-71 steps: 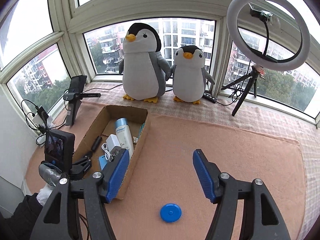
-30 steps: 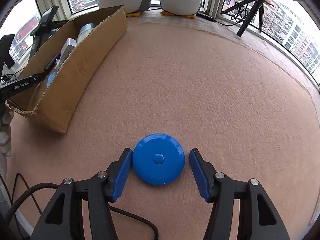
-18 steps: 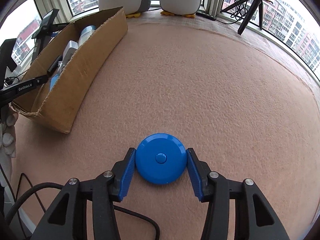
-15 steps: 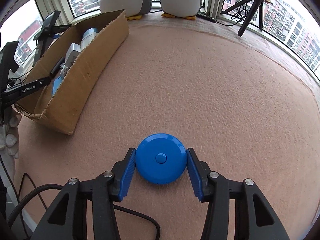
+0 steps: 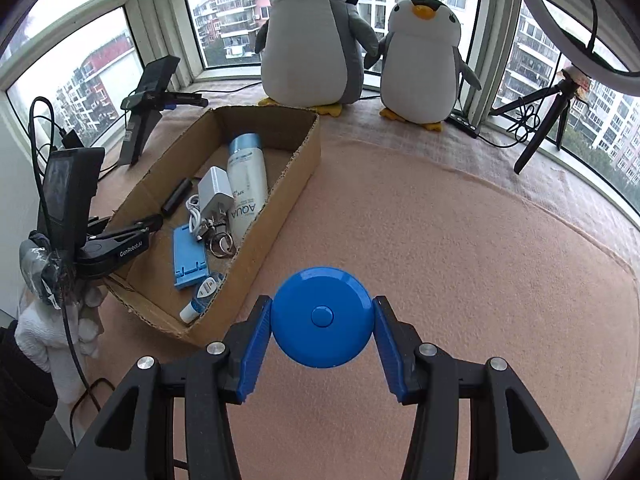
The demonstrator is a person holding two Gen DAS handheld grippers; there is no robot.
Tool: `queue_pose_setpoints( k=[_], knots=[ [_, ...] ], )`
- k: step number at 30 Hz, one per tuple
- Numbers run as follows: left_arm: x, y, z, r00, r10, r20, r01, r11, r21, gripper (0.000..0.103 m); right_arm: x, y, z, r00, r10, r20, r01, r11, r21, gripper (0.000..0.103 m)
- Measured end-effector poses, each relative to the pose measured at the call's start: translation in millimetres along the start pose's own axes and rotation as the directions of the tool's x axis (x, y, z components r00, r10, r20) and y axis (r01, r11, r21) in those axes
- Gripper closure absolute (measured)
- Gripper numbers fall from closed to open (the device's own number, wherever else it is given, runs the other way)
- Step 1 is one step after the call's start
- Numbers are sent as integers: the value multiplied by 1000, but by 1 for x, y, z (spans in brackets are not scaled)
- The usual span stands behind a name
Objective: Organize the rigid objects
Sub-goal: 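Carry the blue tape measure into the box and open the right gripper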
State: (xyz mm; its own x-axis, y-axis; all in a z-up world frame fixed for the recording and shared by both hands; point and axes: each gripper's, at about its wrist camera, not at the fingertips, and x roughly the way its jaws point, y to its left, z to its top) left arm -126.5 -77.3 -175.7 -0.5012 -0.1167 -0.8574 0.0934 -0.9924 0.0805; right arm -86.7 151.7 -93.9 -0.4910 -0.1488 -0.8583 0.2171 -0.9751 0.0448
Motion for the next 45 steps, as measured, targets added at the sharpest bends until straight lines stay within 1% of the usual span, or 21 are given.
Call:
queue_pose_setpoints(
  k=[3,7,12,17,21,27,33,40,41,43,45],
  knots=[
    [1,0,0,1000,4,-5,-4,1000,-13,78,1,10,16,999,29,14,-28,998,-50,57],
    [1,3,0,1000,5,-9,-6,999,-43,75,1,25,37,997,66,32,-62,992,-109,57],
    [1,2,-1,1000,17,0,-17,998,-52,73,7,41,60,993,108,56,-96,980,-176,57],
    [1,3,0,1000,22,-2,-22,998,-59,73,25,51,75,987,154,46,-142,970,-199,57],
    [1,2,0,1000,27,-2,-28,998,-57,73,40,59,82,984,176,26,-166,962,-219,57],
    [1,1,1,999,33,-3,-33,998,-58,73,50,62,85,982,190,15,-181,957,-228,57],
    [1,1,1,999,33,-4,-34,998,-57,73,52,60,89,979,204,9,-197,955,-223,57],
    [1,1,1,999,34,-2,-34,998,-56,73,50,62,89,979,205,17,-196,954,-226,57],
    [1,1,1,999,34,-2,-34,998,-57,73,50,61,89,979,203,20,-193,955,-224,56],
    [1,1,1,999,32,-3,-32,998,-58,73,49,60,89,979,204,23,-194,956,-220,51],
    [1,1,1,999,32,-3,-33,998,-58,73,49,60,89,979,201,22,-191,956,-222,51]
  ],
)
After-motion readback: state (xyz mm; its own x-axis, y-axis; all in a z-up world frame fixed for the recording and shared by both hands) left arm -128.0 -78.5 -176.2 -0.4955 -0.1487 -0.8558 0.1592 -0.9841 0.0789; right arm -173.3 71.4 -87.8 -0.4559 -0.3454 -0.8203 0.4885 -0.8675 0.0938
